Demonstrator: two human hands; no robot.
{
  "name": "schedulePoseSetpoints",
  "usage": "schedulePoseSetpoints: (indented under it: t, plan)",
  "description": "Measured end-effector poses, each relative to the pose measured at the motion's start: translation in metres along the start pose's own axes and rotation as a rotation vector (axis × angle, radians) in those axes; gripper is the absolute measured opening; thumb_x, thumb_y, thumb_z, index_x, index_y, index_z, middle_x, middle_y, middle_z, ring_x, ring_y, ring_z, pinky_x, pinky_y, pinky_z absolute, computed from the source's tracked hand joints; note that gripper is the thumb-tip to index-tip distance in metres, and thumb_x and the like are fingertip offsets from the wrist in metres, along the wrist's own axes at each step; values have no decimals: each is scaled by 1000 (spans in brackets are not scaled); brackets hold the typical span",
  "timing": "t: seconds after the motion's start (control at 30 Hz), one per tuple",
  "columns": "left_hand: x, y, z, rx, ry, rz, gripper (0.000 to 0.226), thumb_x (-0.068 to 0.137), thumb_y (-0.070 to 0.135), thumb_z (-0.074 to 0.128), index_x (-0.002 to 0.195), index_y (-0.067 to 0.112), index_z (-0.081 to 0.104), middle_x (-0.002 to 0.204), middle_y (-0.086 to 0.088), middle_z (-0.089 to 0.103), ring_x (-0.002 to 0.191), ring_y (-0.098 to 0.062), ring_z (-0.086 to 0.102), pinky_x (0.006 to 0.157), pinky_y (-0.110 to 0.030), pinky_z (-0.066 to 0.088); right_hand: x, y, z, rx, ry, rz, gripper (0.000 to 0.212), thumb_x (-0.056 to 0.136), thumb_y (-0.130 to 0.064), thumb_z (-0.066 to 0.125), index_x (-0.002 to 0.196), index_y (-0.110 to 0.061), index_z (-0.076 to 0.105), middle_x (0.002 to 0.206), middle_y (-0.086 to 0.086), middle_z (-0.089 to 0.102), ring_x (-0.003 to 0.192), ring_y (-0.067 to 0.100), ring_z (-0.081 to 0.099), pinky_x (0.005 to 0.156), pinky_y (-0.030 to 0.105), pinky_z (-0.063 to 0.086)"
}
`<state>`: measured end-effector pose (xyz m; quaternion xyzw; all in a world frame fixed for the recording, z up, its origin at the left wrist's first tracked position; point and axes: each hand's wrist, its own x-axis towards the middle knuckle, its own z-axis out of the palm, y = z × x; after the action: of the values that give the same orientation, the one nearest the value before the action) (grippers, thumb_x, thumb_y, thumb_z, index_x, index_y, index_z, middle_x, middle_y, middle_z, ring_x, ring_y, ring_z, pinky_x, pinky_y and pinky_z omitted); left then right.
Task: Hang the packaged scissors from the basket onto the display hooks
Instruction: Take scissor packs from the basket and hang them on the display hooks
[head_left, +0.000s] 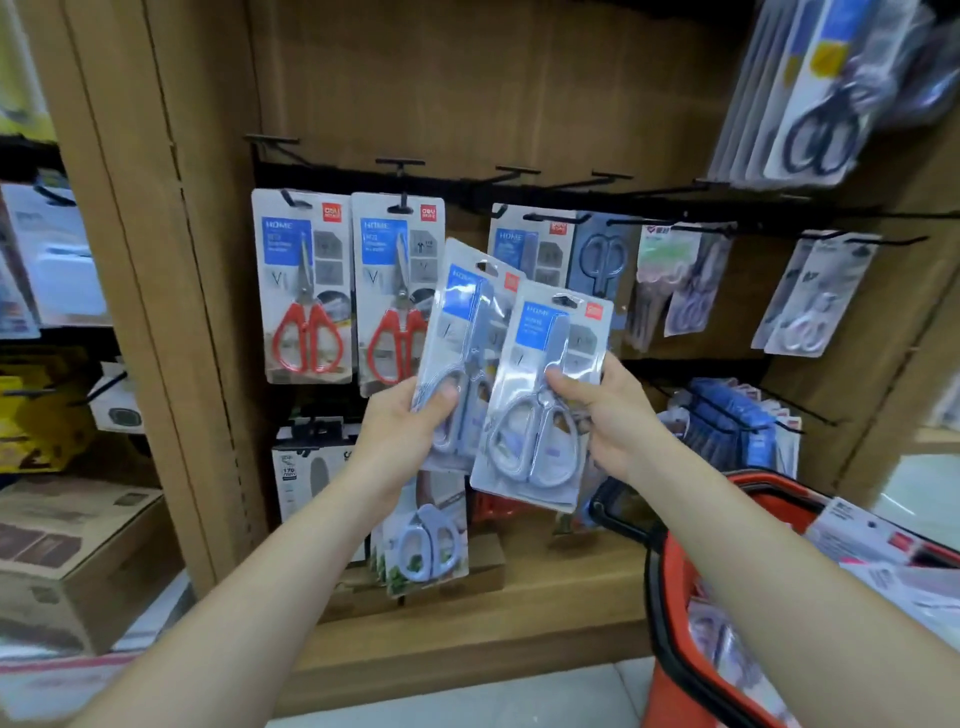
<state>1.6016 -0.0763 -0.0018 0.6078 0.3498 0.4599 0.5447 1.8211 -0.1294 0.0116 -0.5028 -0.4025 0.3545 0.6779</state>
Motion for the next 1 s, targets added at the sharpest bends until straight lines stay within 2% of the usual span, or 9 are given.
schedulePoseSetpoints:
  t: [0.07, 0.17, 0.37, 0.53, 0.6, 0.73, 0.83, 0.93, 1.0]
  plan:
    - [3, -1, 0, 39, 29, 70, 14, 103, 23, 63, 104, 24, 77, 102, -4, 79, 101, -22, 74, 88, -36, 57, 5, -5, -13, -41, 69, -24, 30, 97, -12, 69, 126, -16, 67, 119, 7, 76, 107, 30, 74, 88, 47, 61]
    - [9, -1, 2, 76, 66, 155, 17, 103, 23, 63, 93, 29, 75, 97, -6, 78, 91, -20, 71, 76, -29, 53, 12, -20, -26, -92, 143, -79, 21, 102, -20, 63, 120, -16, 71, 117, 5, 77, 109, 28, 73, 95, 51, 58]
    - [18, -4, 12, 30, 81, 190, 21, 102, 23, 65, 85, 30, 74, 98, -23, 74, 82, -21, 64, 78, -36, 50, 26, -53, -20, -168, 221, -187, 17, 102, -20, 63, 115, -13, 72, 105, 3, 80, 99, 24, 77, 81, 43, 63]
    - [22, -6, 13, -2, 74, 188, 17, 101, 27, 65, 90, 33, 77, 96, -13, 78, 98, -37, 72, 92, -55, 55, 40, -67, -13, -194, 205, -193, 14, 102, -20, 63, 111, -15, 72, 104, 4, 80, 100, 24, 76, 87, 45, 62]
    - [21, -5, 11, -24, 75, 186, 16, 102, 28, 65, 94, 36, 77, 95, -7, 79, 97, -35, 72, 93, -55, 56, 41, -69, -13, -196, 193, -204, 16, 102, -20, 63, 114, -15, 72, 107, 3, 80, 102, 22, 76, 88, 43, 62]
    - [20, -2, 7, -63, 75, 191, 16, 102, 27, 65, 95, 35, 77, 100, -18, 76, 90, -34, 70, 94, -55, 55, 39, -75, -12, -126, 168, -191, 18, 103, -19, 61, 116, -12, 70, 107, 6, 79, 99, 23, 77, 77, 39, 64]
    - [21, -5, 4, -92, 63, 188, 14, 101, 26, 66, 98, 32, 78, 99, -16, 77, 96, -39, 71, 93, -56, 55, 43, -78, -11, -135, 198, -173, 17, 102, -18, 62, 115, -12, 71, 102, 5, 80, 93, 20, 78, 68, 33, 63]
    - [20, -5, 4, -136, 47, 165, 12, 101, 25, 66, 103, 28, 77, 97, 2, 81, 96, -19, 76, 80, -35, 58, 51, -76, -12, -178, 204, -129, 22, 102, -18, 63, 120, -9, 71, 103, 5, 80, 92, 18, 78, 66, 29, 62]
    - [19, -3, 3, -171, 8, 144, 13, 101, 24, 65, 108, 26, 77, 98, 7, 80, 94, -9, 75, 78, -23, 53, 58, -73, -12, -234, 214, -107, 24, 101, -20, 66, 122, -10, 71, 105, 6, 80, 99, 24, 77, 77, 38, 63]
